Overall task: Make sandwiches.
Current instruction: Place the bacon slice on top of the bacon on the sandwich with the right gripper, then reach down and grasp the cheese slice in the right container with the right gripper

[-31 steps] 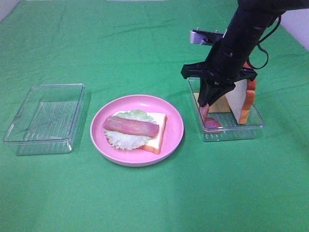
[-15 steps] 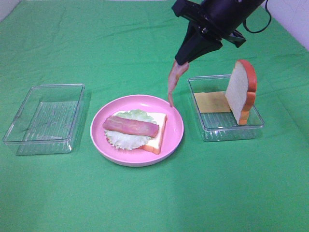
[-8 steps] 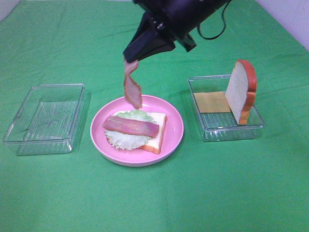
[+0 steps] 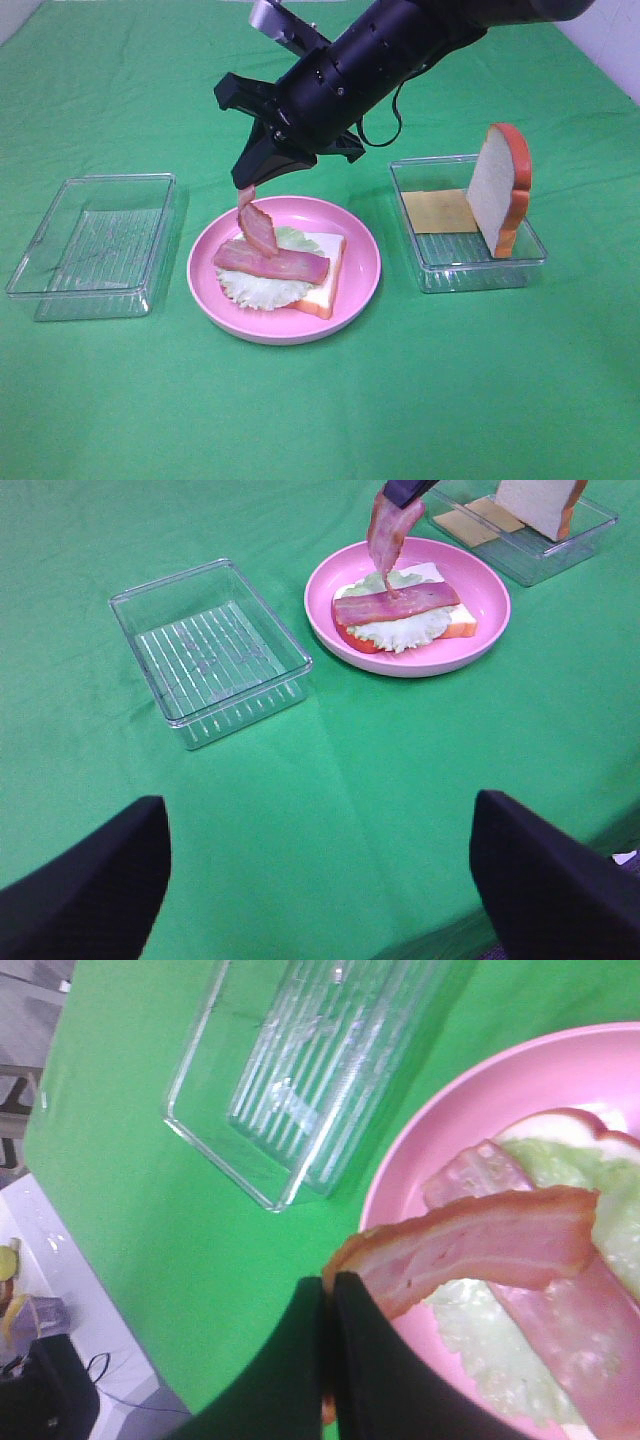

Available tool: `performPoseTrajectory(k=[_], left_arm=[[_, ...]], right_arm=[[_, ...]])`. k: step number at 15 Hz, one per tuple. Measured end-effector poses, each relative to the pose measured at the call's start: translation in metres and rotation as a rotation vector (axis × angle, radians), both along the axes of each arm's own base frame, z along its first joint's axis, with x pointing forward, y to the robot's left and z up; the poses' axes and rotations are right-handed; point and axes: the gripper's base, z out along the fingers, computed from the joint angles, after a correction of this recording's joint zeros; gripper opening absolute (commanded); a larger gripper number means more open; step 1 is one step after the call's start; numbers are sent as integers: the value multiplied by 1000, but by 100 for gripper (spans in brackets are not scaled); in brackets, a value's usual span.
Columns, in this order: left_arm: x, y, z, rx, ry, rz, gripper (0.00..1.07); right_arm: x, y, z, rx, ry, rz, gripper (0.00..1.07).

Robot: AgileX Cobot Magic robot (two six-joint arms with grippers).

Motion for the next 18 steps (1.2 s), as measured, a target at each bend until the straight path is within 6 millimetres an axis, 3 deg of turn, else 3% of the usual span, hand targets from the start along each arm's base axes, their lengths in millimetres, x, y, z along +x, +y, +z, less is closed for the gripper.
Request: performPoseTrajectory(k=[3,4,5,7,12,18], left_arm=[[0,0,0,0,0,0,78],[0,0,0,0,0,0,78],[0,0,0,0,0,0,78],[0,0,0,0,0,0,78],[0,0,0,0,0,0,78],[0,0,0,0,0,0,78]], right_arm=[[4,-8,-14,-133,-5,-31,7],[5,-11,-17,-171,-11,-33,17],[6,-14,-19,-208,-26,-29,47],[7,-18,-21,-264,-44,-31,68],[14,-36,-20,-458,-153,-58,69],[32,-66,31,-837,-352,70,69]])
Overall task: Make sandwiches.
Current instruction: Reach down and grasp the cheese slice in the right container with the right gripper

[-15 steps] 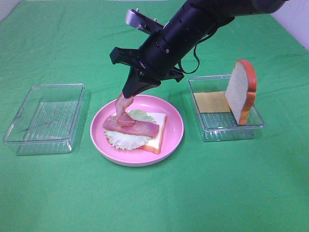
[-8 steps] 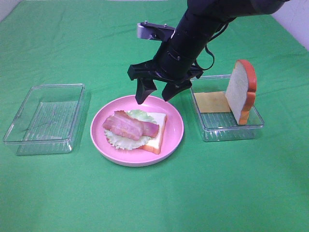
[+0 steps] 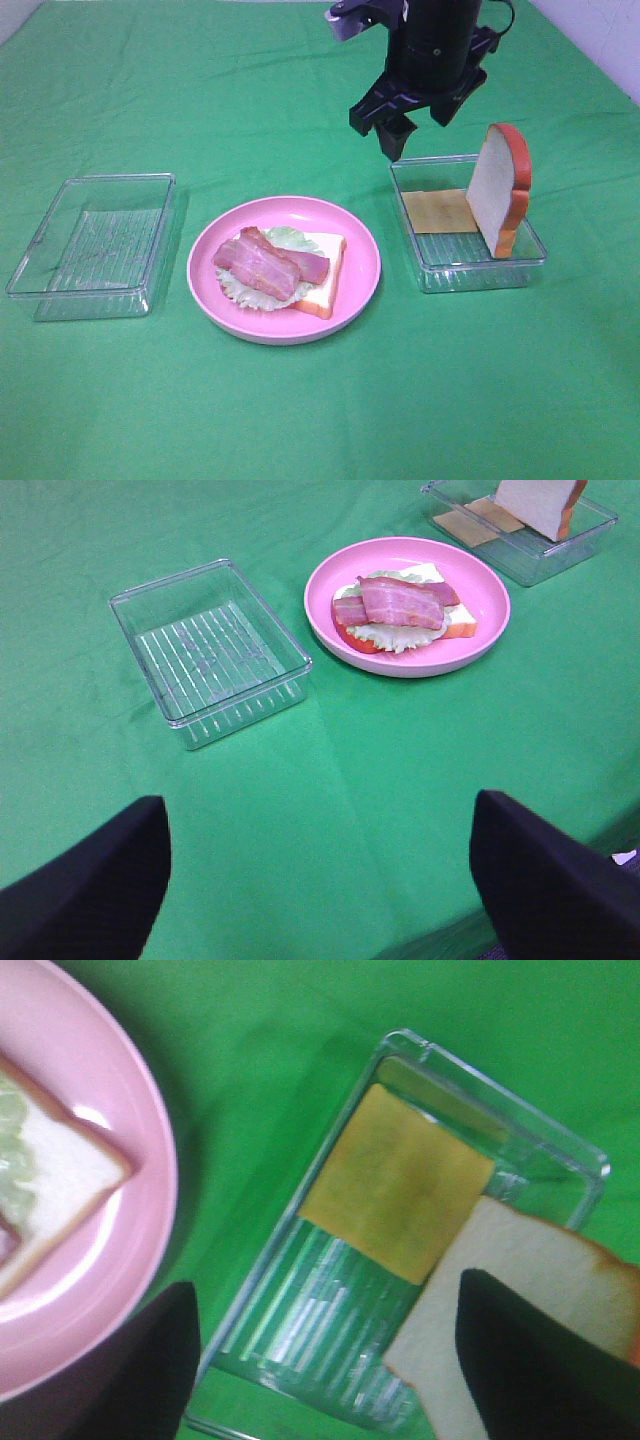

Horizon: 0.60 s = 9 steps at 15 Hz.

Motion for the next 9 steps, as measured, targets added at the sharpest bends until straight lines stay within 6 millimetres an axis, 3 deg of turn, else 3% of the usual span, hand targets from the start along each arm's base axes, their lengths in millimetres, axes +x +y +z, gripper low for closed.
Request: performPoseTrajectory(k=[2,4,6,9], left_arm=[[0,0,0,0,0,0,78],[0,0,0,0,0,0,78],[0,0,0,0,-1,0,78],[0,0,0,0,-1,0,78]], right_arm=[[3,-5,10,-18,8,63,70],[7,-13,8,41,59,2,71],[23,-38,-13,152,166,-198,71],[30,-43,-29,181,207,-251,71]])
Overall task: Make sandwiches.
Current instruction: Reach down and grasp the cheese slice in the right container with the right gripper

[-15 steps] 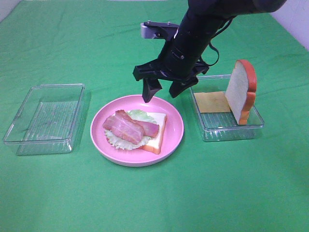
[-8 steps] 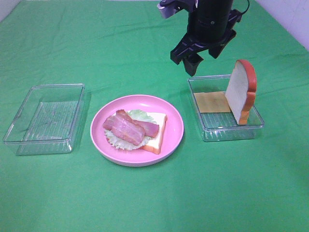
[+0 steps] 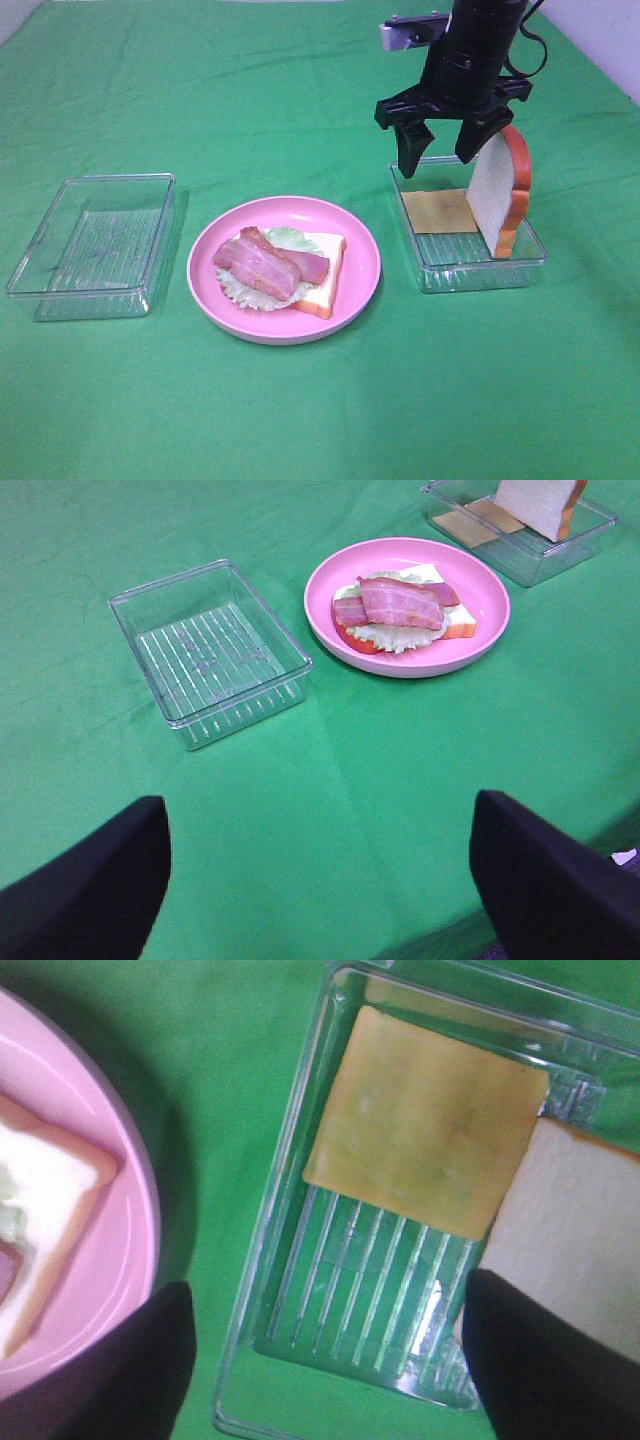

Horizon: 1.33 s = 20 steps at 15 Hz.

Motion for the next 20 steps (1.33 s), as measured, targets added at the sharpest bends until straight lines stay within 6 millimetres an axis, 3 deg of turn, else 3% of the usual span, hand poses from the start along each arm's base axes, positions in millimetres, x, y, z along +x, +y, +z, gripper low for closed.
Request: performPoseTrajectory(k=[4,5,7,10,13,16,20], left_arm=[[0,0,0,0,0,0,78],[0,0,0,0,-1,0,78],[0,0,0,0,-1,0,78],[0,0,0,0,-1,0,78],[0,0,0,0,-1,0,78],[0,0,0,0,-1,0,78],[0,0,0,0,-1,0,78]], right_arm=[[8,0,-22,-46,22,-83,69],[10,-4,-26,-93,12,-89,64],[12,-6,-25,-127,-5,-79,63],[10,1,-30,-174,-4,-2,63],[8,10,-49,-189,32,19,63],[11,7,-49,-233,-4,12,64],[11,9,-59,-231,31,183,65]])
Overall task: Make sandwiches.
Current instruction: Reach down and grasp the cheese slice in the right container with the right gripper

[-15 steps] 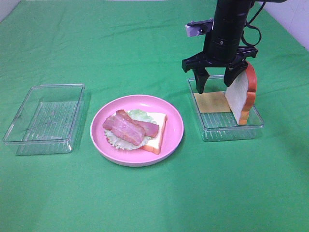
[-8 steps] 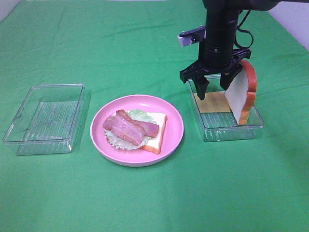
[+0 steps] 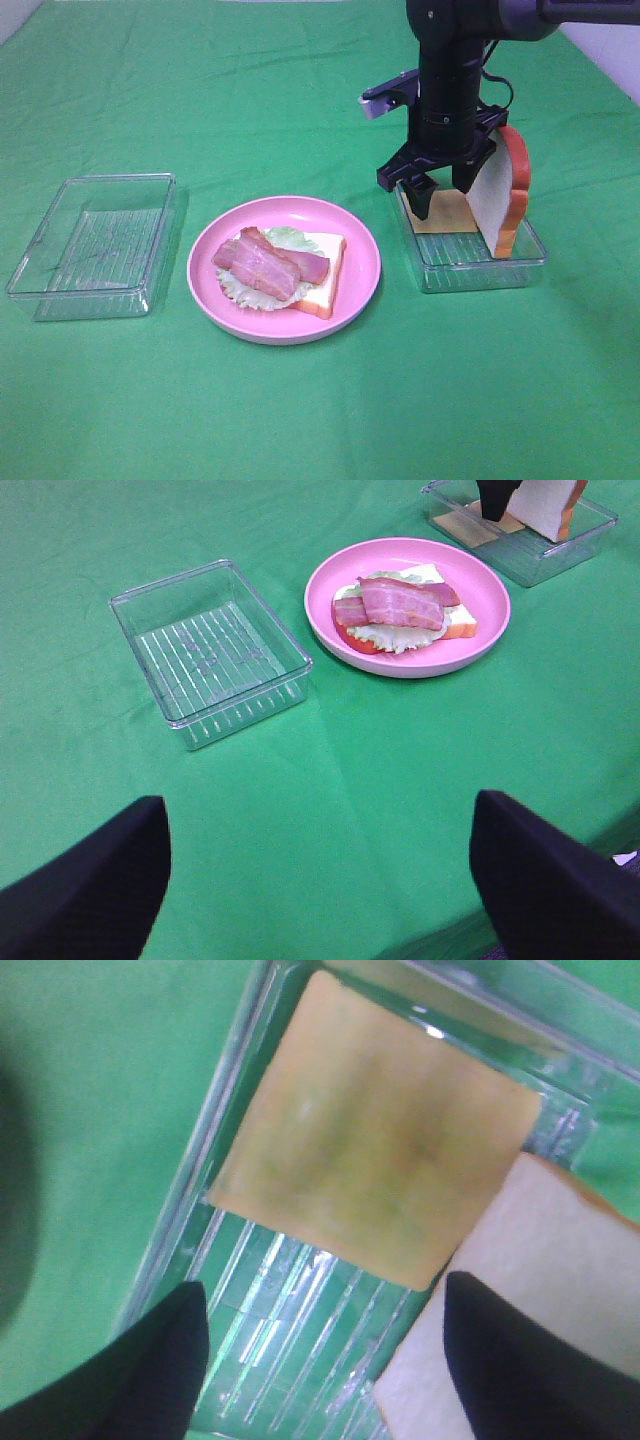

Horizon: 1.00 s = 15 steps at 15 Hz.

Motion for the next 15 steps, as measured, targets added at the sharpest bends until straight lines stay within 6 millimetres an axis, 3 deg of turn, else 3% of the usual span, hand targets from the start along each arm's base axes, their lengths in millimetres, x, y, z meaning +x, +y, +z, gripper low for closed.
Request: performPoseTrajectory(k=[2,5,15], left_arm=[[0,0,0,0,0,0,78],[0,0,0,0,0,0,78],[0,0,0,0,0,0,78]], right_arm=[[1,-1,-3,-23,25,188,65],[2,-2,-2,-36,31,299,68],[-1,0,-2,-60,40,263,72]])
